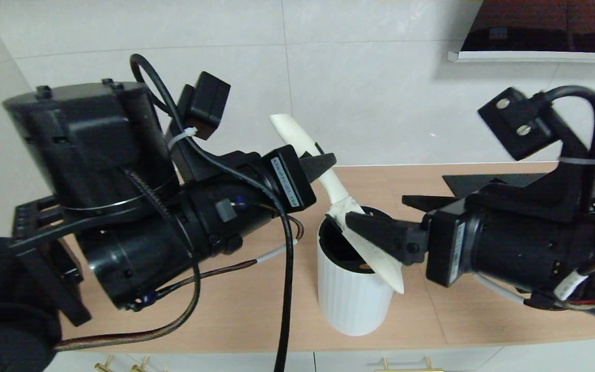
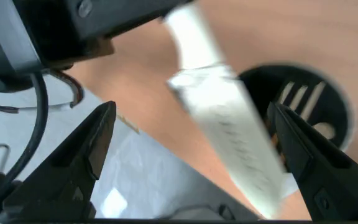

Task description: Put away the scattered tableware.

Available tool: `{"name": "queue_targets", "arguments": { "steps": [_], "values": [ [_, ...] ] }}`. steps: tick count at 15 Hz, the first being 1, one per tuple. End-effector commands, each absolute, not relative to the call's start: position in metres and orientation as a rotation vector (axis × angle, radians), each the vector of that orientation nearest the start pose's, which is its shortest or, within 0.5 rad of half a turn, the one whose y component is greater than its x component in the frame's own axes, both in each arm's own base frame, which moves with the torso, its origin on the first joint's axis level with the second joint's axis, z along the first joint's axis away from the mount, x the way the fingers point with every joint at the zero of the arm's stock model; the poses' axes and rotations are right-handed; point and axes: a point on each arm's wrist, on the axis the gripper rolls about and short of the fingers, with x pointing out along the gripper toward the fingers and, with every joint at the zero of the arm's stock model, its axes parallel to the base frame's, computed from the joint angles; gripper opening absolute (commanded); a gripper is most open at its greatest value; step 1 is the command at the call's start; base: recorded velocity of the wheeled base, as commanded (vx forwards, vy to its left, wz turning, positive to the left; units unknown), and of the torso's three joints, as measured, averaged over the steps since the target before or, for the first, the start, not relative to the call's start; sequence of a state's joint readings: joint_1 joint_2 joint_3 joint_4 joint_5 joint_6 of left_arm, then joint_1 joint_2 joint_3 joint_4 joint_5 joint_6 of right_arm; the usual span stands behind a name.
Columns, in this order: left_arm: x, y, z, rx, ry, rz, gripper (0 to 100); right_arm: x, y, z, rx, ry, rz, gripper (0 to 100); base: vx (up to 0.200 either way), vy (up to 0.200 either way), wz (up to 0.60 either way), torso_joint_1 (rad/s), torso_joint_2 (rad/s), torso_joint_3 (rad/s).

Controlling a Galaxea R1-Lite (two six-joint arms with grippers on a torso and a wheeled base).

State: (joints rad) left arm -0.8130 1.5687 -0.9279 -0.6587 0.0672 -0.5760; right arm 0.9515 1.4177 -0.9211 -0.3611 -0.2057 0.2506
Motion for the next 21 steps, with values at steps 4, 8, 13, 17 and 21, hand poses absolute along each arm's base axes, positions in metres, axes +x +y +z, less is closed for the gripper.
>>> {"name": "queue_targets", "arguments": {
  "steps": [4,8,13,17,21],
  "values": [
    [0.178,-0.183,0.32,-0.424,0.109,-0.69,0,0.148,0.147,0.3,0.205,0.058,0.603,100,0.0,0.0,0.0,0.0,0.0,0.0],
    [0.183,-0.193,0.36,-0.358,0.133,-0.494,0,0.159,0.138,0.3,0.205,0.055,0.567,100,0.0,0.0,0.0,0.0,0.0,0.0],
    [0.208,-0.237,0.351,-0.279,0.121,-0.263,0,0.166,0.133,0.3,0.205,0.053,0.534,100,0.0,0.0,0.0,0.0,0.0,0.0],
    [0.206,-0.251,0.343,-0.233,0.133,-0.271,0,0.172,0.138,0.294,0.194,0.077,0.531,100,0.0,0.0,0.0,0.0,0.0,0.0],
    [0.215,-0.262,0.331,-0.203,0.145,-0.26,0,0.175,0.137,0.293,0.191,0.083,0.517,100,0.0,0.0,0.0,0.0,0.0,0.0]
  ]
}}
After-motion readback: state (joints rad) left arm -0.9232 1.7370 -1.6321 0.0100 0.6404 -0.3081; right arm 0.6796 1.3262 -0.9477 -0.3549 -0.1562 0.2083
